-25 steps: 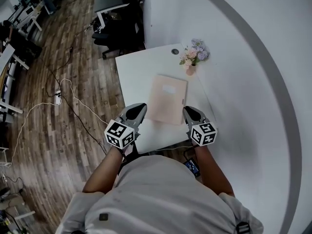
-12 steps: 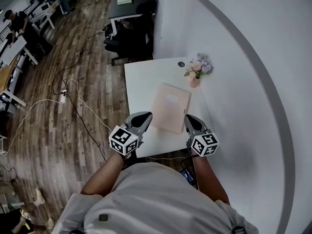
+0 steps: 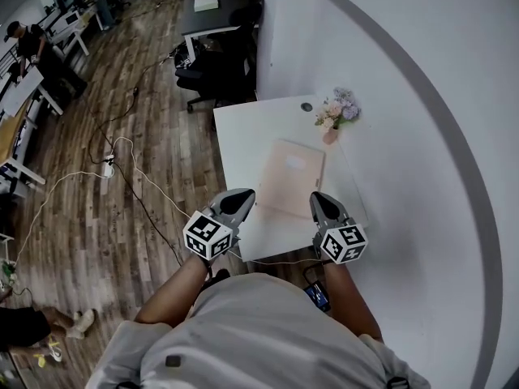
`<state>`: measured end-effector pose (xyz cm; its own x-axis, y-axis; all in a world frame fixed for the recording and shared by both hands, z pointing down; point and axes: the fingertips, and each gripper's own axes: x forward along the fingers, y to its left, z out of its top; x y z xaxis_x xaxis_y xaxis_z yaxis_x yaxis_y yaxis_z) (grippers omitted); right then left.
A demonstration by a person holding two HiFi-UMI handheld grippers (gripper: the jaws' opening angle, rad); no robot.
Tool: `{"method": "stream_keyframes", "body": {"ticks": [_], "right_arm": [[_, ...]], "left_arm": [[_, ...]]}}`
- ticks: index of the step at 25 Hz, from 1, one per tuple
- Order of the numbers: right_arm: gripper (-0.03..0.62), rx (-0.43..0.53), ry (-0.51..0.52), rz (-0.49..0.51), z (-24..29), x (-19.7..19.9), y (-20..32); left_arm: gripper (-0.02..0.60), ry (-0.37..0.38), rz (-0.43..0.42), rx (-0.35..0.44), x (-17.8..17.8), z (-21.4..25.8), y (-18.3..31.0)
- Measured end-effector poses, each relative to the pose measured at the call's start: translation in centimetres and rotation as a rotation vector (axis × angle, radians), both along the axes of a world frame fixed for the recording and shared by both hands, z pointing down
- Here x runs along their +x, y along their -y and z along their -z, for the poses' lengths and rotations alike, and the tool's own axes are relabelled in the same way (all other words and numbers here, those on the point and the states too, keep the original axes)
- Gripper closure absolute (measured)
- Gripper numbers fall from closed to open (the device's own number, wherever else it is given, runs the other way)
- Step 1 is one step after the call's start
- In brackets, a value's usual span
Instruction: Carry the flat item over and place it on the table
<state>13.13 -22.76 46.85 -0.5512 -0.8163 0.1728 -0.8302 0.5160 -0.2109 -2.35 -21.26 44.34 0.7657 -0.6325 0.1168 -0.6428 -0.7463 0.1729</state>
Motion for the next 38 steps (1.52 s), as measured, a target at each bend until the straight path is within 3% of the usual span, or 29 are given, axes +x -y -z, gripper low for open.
{"method": "stream_keyframes", "body": {"ticks": [21, 31, 38], "right_arm": [[0.585, 0.025, -0.026, -0.217, 1.0, -9.8, -9.3], [0.585, 0.039, -0.021, -0.257, 1.8, -9.2, -14.2], [0.585, 0.051, -0.02, -0.202, 2.5, -8.2, -17.8]], "left_arm": [[0.581, -0.054, -0.185, 0.041, -10.8, 1.1, -5.6], [0.581, -0.083, -0.214, 0.05, -9.9, 2.0, -9.2], [0.581, -0.075, -0.197, 0.048, -7.5, 2.2, -13.7]]}}
